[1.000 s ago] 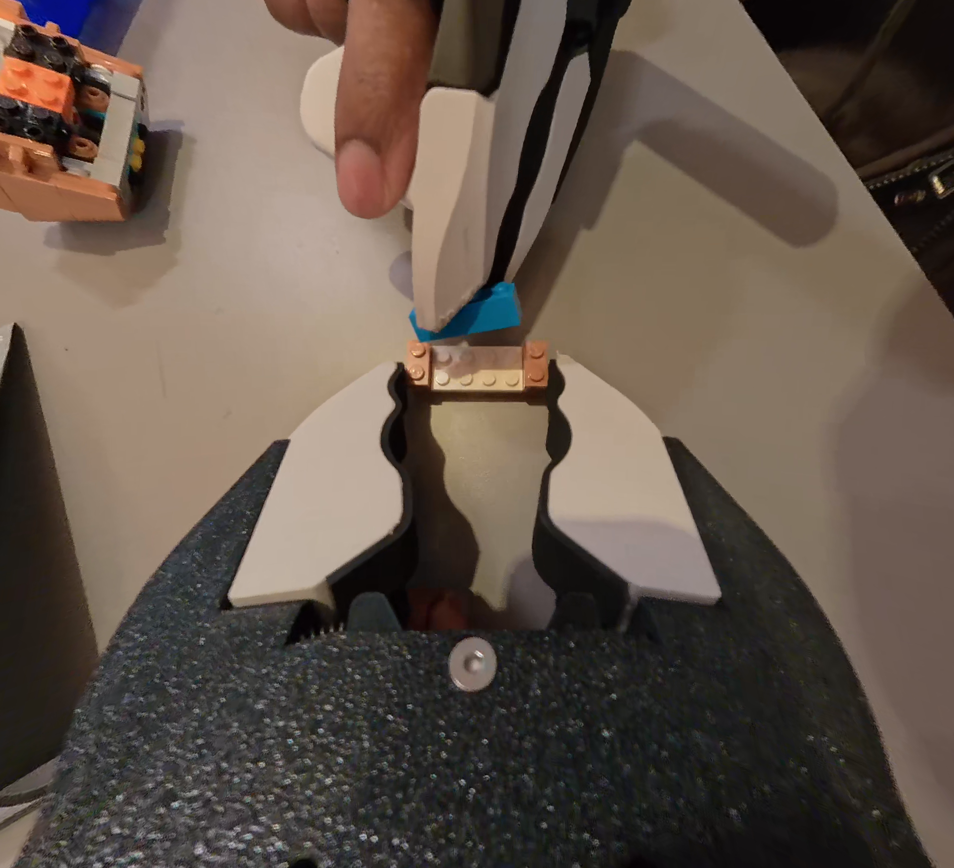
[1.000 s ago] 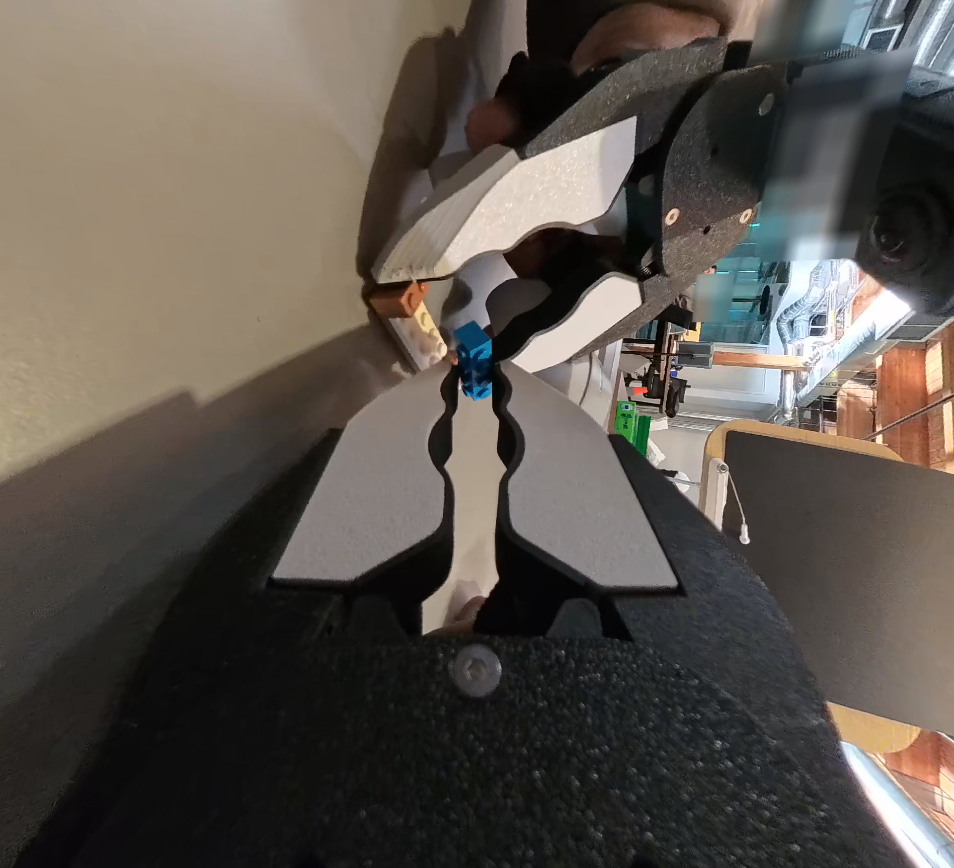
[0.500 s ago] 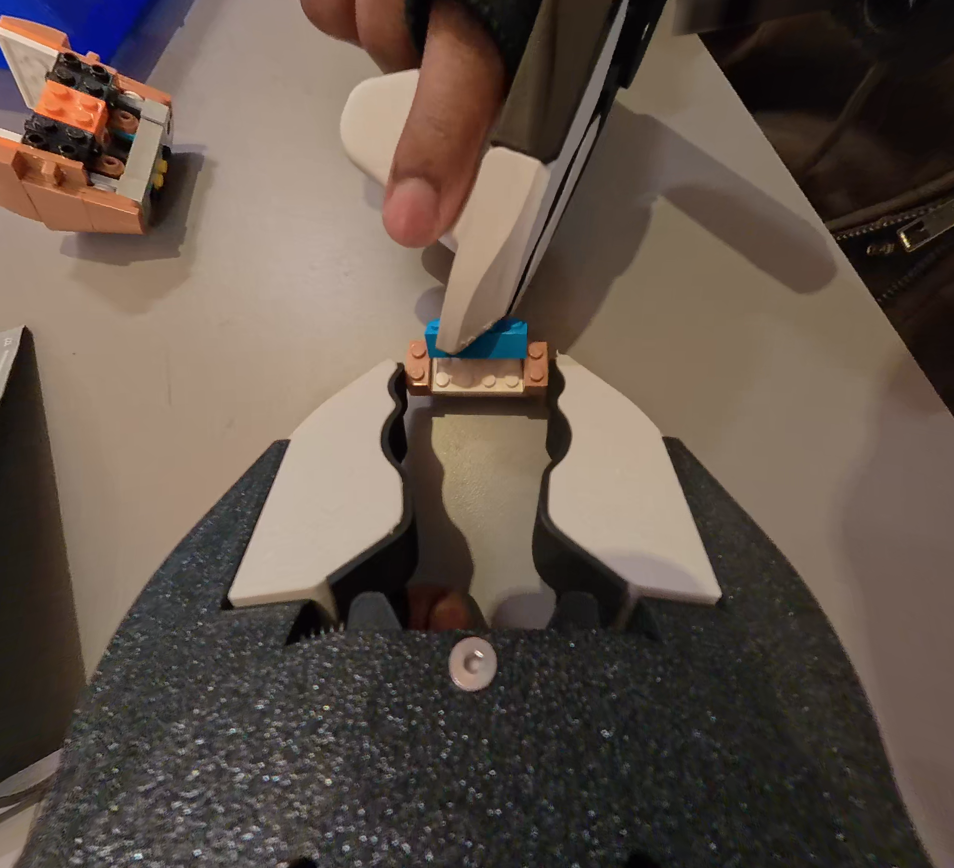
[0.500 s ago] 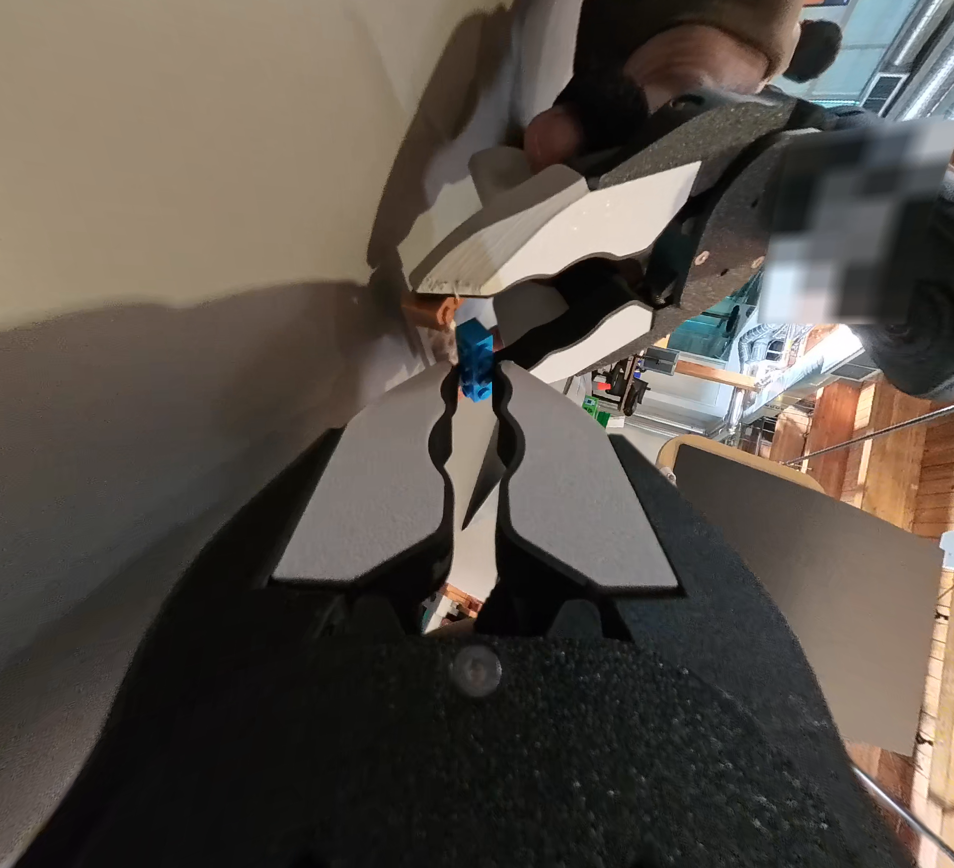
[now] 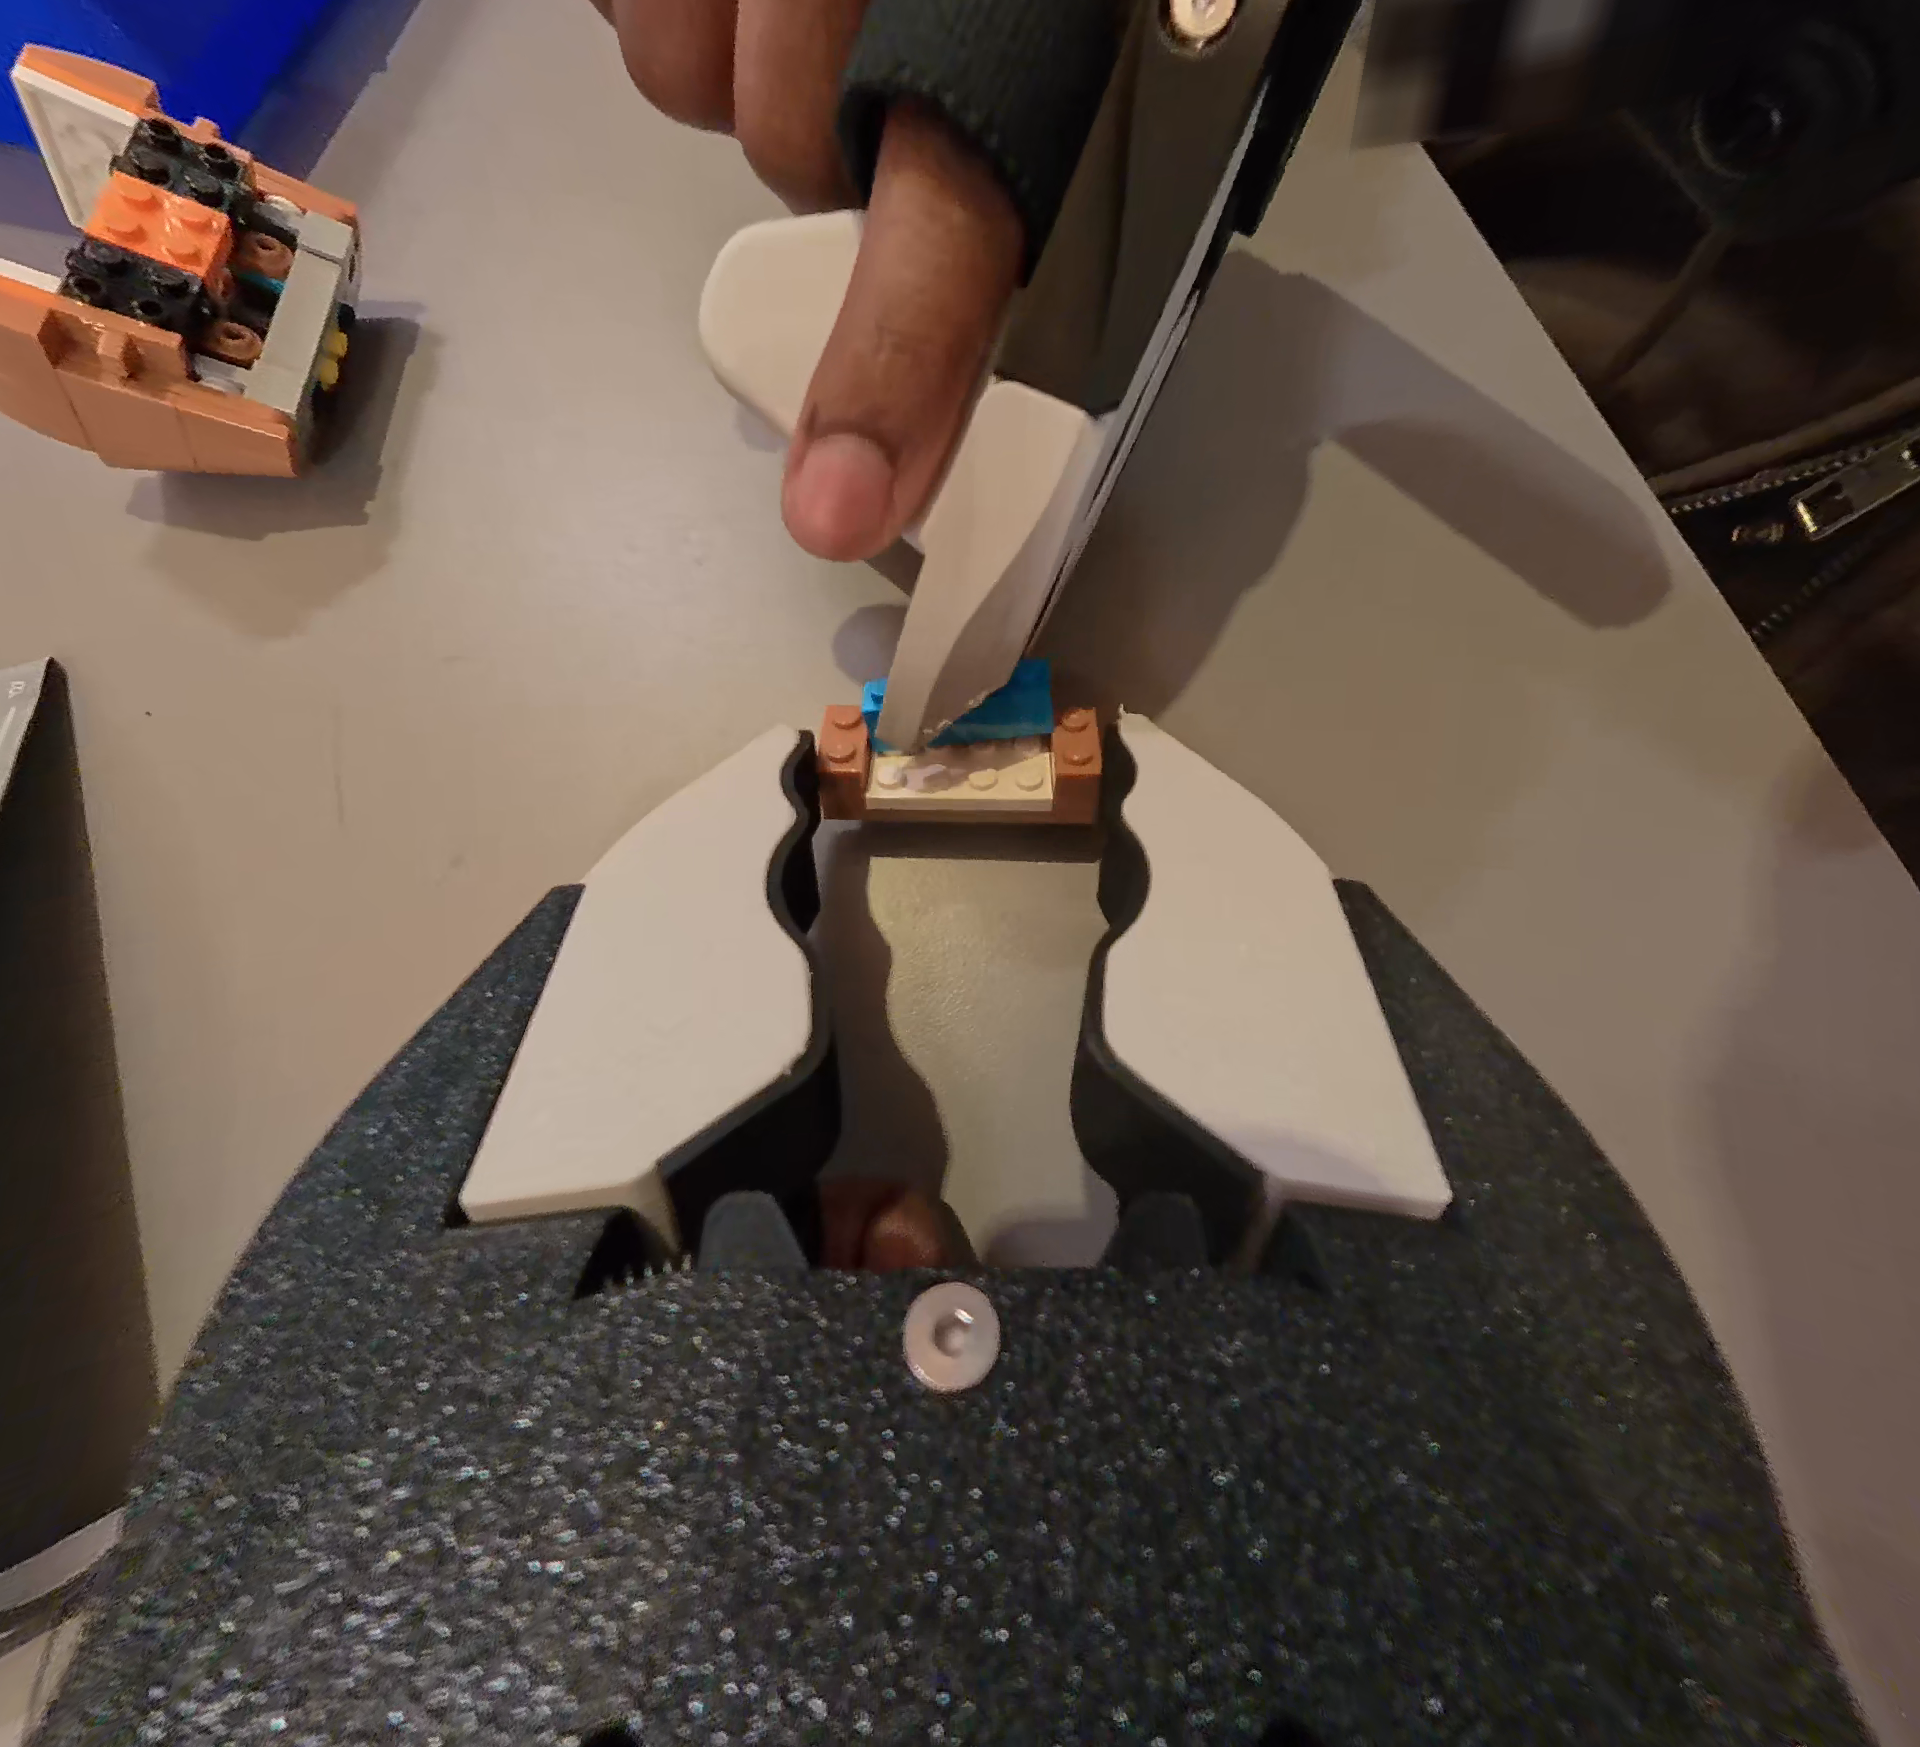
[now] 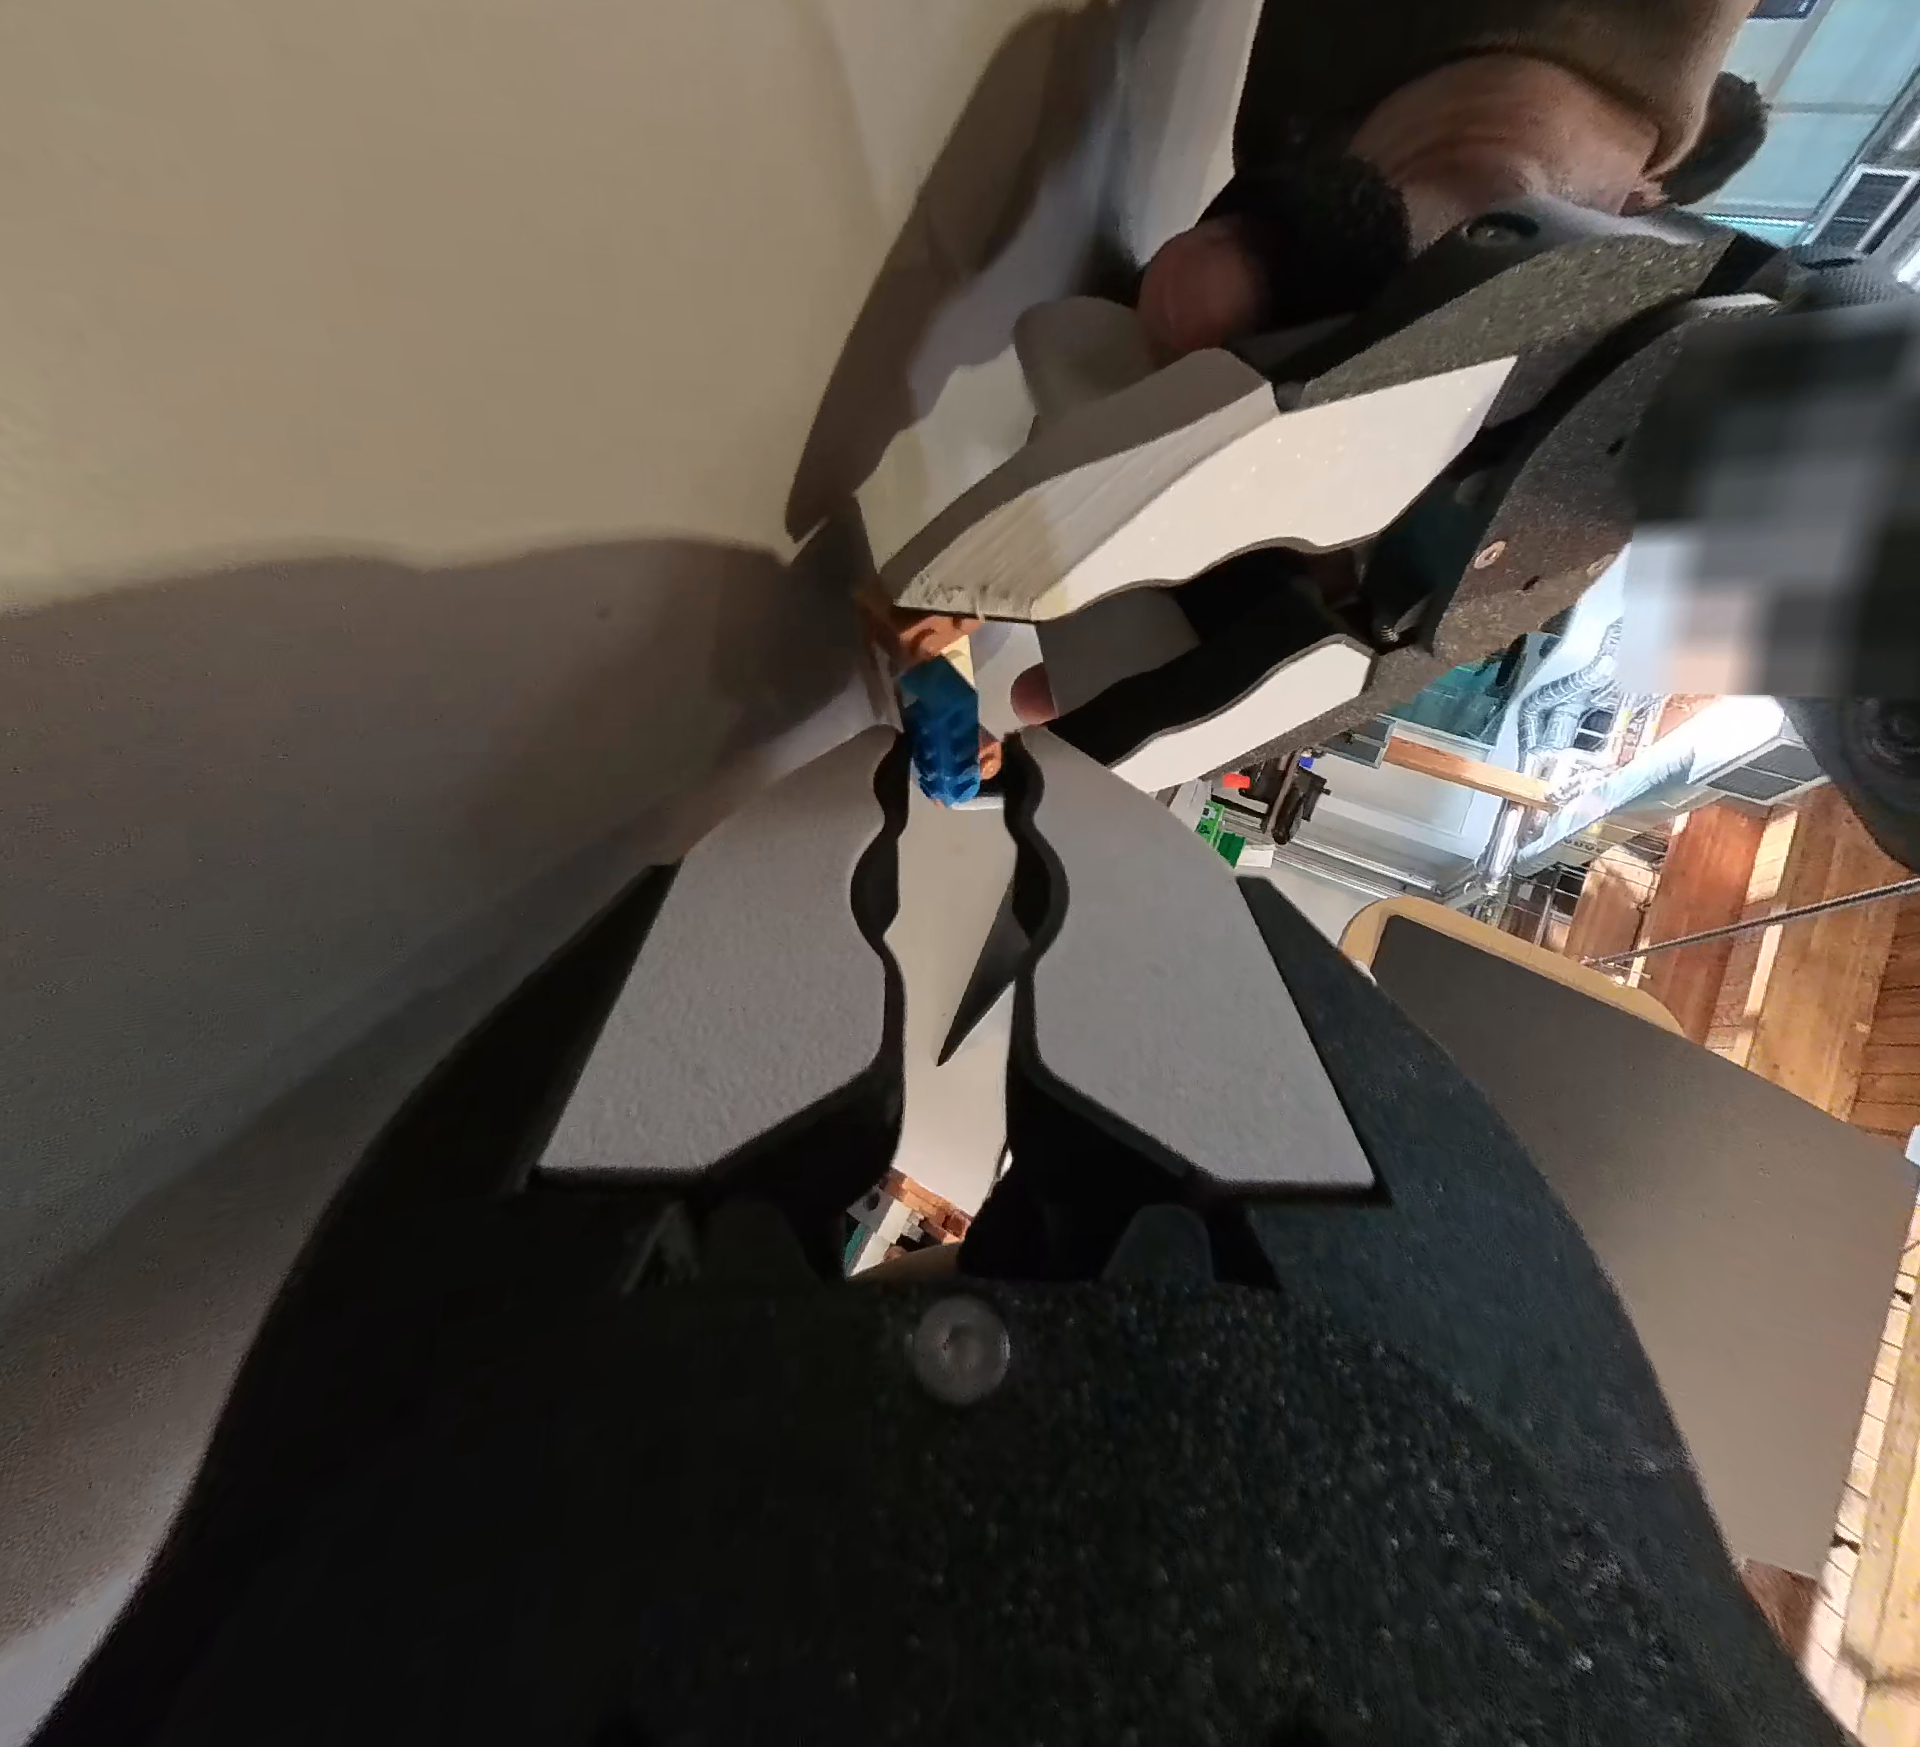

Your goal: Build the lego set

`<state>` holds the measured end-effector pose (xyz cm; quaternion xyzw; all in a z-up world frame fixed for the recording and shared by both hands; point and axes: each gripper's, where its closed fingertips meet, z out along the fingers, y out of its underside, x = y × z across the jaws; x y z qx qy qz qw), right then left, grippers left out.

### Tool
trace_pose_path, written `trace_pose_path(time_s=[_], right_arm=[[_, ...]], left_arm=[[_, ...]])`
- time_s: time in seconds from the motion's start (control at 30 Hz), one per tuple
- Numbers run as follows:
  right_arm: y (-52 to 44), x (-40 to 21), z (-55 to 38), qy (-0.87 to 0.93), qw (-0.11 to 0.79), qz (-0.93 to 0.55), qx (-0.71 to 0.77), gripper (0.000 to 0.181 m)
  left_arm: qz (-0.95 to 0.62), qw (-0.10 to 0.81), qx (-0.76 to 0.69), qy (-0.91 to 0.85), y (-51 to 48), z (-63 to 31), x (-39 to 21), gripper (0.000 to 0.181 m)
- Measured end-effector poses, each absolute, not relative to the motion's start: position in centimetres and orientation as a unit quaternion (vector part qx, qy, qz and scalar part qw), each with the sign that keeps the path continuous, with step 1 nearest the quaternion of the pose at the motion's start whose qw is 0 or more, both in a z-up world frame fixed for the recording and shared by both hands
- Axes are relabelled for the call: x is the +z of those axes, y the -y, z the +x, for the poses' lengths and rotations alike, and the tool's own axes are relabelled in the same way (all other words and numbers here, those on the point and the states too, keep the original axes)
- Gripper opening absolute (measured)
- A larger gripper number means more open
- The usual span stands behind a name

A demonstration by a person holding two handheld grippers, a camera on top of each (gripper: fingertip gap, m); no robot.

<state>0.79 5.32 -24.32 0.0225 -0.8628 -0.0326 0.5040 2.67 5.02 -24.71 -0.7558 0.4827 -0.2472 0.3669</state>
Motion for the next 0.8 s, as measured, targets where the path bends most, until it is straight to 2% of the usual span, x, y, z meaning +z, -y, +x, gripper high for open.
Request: trace_pose_path(time_s=[0.8], right_arm=[[-7.1,-20.2,-0.3,0.824,0.565,-0.042,-0.026,0.025]], left_arm=[[-0.726,0.458,-0.359,-0.366,-6.6,2.1,-20.3,0.052]])
